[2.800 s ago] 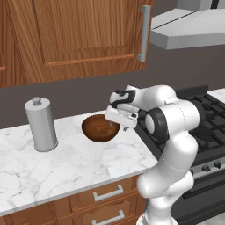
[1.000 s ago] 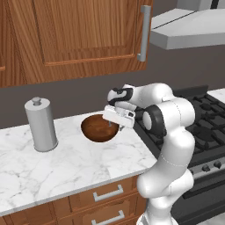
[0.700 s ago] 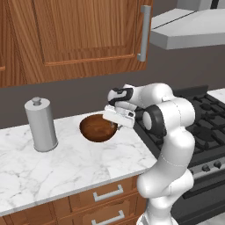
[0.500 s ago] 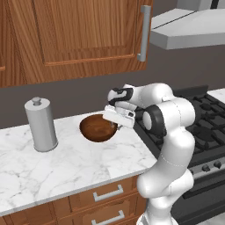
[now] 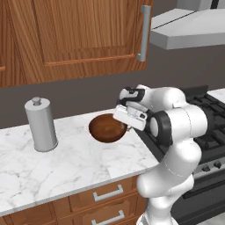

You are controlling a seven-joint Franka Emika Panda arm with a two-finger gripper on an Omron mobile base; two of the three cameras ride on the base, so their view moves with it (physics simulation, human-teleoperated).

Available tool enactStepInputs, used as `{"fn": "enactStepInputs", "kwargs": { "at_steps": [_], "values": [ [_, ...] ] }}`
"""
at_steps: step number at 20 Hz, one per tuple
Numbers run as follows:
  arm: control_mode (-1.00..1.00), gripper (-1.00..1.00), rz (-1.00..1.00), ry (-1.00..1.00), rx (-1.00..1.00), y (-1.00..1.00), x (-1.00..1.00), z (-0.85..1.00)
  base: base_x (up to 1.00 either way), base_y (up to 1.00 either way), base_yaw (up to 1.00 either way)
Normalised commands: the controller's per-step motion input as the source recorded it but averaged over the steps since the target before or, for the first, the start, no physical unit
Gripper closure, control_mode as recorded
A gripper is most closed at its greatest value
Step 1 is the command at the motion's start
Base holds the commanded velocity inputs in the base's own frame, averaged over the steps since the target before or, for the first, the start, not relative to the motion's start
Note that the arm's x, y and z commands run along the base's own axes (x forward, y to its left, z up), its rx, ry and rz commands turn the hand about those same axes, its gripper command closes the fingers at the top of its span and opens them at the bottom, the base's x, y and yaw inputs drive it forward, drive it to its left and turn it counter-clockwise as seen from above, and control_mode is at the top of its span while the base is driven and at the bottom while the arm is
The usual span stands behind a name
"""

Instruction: Pick the cup and bowl from the counter and place them on the counter next to the sink.

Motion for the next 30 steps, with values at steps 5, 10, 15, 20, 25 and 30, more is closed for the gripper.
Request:
{"fn": "enactStepInputs", "kwargs": {
  "at_steps": [5, 10, 15, 20, 25, 30],
  "values": [
    [-1.00, 1.00, -0.06, -0.05, 0.12, -0.33, -0.51, 0.26, 0.00, 0.00, 0.00],
    [-1.00, 1.00, -0.05, -0.01, 0.13, -0.27, -0.58, 0.35, 0.00, 0.00, 0.00],
    [-1.00, 1.00, -0.02, 0.00, 0.05, -0.29, -0.64, 0.57, 0.00, 0.00, 0.00],
    [-1.00, 1.00, -0.02, 0.11, 0.00, -0.21, -0.48, 0.74, 0.00, 0.00, 0.00],
    [-1.00, 1.00, -0.03, 0.13, 0.00, -0.18, -0.51, 0.70, 0.00, 0.00, 0.00],
    [-1.00, 1.00, -0.03, 0.08, 0.00, -0.13, -0.61, 0.58, 0.00, 0.00, 0.00]
  ]
}}
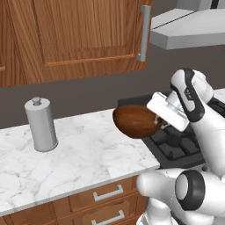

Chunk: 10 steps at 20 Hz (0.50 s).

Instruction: Pick the cup and bowl from the counter and place them on the counter next to the sink.

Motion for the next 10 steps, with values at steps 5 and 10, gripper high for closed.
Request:
{"fn": "enactStepInputs", "kwargs": {
  "at_steps": [5, 10],
  "values": [
    [-1.00, 1.00, -0.02, 0.01, 0.00, -0.05, -0.79, 0.36, 0.00, 0.00, 0.00],
    [-1.00, 1.00, 0.00, -0.03, 0.00, 0.00, -0.77, 0.21, 0.00, 0.00, 0.00]
  ]
}}
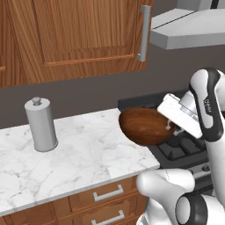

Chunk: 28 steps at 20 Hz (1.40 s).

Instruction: Pick the cup and bowl from the counter and place them on the counter next to the sink.

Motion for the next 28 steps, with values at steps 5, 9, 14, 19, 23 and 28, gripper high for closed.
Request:
{"fn": "enactStepInputs", "kwargs": {
  "at_steps": [5, 9, 14, 19, 23, 28],
  "values": [
    [-1.00, 1.00, 0.00, -0.13, -0.02, 0.00, -0.36, 0.20, 0.00, 0.00, 0.00],
    [-1.00, 1.00, 0.00, -0.09, -0.09, 0.01, 0.19, 0.12, 0.00, 0.00, 0.00],
    [-1.00, 1.00, 0.00, 0.00, -0.11, 0.00, 0.20, 0.00, 0.00, 0.00, 0.00],
    [-1.00, 1.00, 0.00, 0.00, 0.00, 0.00, 0.00, 0.00, 0.00, 0.00, 0.00],
    [-1.00, 1.00, 0.00, 0.00, 0.00, 0.00, 0.00, 0.00, 0.00, 0.00, 0.00],
    [1.00, 1.00, 0.00, 0.00, 0.00, 0.00, 0.00, 0.00, 0.00, 0.00, 0.00]
  ]
}}
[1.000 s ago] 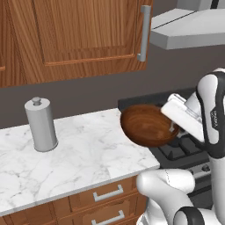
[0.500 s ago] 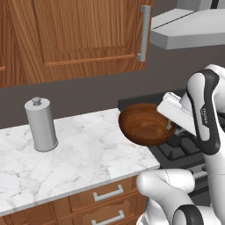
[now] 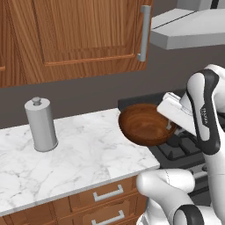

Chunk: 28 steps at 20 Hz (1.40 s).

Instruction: Pick the cup and bowl from the counter and place them on the counter next to the sink.

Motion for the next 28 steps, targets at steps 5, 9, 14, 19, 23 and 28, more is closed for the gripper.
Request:
{"fn": "enactStepInputs", "kwargs": {
  "at_steps": [5, 9, 14, 19, 23, 28],
  "values": [
    [1.00, 1.00, 0.00, 0.00, 0.00, 0.00, 0.00, 0.00, -0.21, -0.01, -0.02],
    [1.00, 1.00, 0.00, 0.00, 0.00, 0.00, 0.00, 0.00, -1.00, -0.29, -0.27],
    [1.00, 1.00, 0.00, 0.00, 0.00, 0.00, 0.00, 0.00, -0.51, -0.17, -0.36],
    [1.00, 1.00, 0.00, 0.00, 0.00, 0.00, 0.00, 0.00, 0.02, -0.31, -0.62],
    [1.00, 1.00, 0.00, 0.00, 0.00, 0.00, 0.00, 0.00, 0.20, -0.18, -0.80],
    [1.00, 1.00, 0.00, 0.00, 0.00, 0.00, 0.00, 0.00, 0.38, 0.00, -0.79]
  ]
}}
